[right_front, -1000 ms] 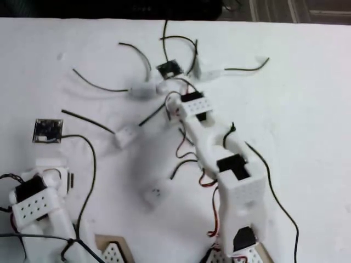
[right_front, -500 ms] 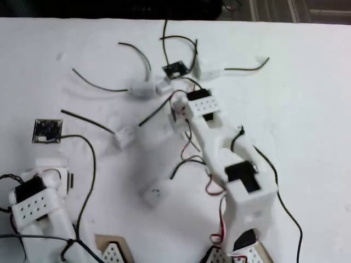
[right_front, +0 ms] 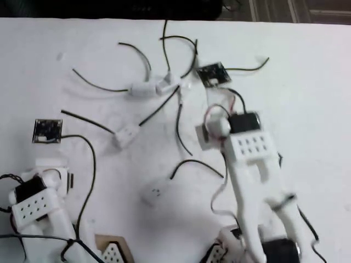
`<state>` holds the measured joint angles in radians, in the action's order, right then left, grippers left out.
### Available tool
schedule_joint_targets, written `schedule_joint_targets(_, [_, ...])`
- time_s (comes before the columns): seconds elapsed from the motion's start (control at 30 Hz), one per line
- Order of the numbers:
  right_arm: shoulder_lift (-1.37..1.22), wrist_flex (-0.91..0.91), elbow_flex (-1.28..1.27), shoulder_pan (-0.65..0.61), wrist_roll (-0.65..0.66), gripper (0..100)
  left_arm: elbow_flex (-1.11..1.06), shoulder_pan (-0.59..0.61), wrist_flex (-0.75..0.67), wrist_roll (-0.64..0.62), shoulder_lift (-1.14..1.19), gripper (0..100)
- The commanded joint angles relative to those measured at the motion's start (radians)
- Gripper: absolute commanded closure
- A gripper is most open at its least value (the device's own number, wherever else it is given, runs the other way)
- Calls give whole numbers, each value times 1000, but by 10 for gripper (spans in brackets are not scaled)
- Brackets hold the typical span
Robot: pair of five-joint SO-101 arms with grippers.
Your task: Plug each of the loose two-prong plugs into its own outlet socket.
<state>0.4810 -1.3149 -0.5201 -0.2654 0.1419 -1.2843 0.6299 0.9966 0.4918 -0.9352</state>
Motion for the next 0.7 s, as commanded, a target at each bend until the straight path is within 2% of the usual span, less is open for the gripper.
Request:
schedule_joint_targets(0.0, [199, -10, -68, -8, 2, 978, 2, 1, -12, 6, -21, 842])
schedule_joint_targets(0.07, [271, 62, -110, -31, 6, 978, 2, 1, -12, 6, -21, 842])
schedule_joint_targets(0.13, [303, 157, -169, -41, 100, 971, 2, 1, -12, 6, -21, 842])
schedule_joint_targets(0.23, [278, 283, -229, -42, 244, 901, 2, 1, -12, 6, -21, 842])
schedule_joint_targets(0.3, [225, 337, -233, -41, 238, 859, 2, 1, -12, 6, -21, 842])
schedule_joint_targets(0.37, [153, 383, -216, -45, 189, 847, 2, 1, -12, 6, -21, 842])
schedule_joint_targets(0.53, [-96, 524, -104, -99, -94, 844, 2, 1, -12, 6, -21, 842])
schedule_joint_targets(0.67, [-332, 653, 31, -142, -259, 844, 2, 1, -12, 6, -21, 842])
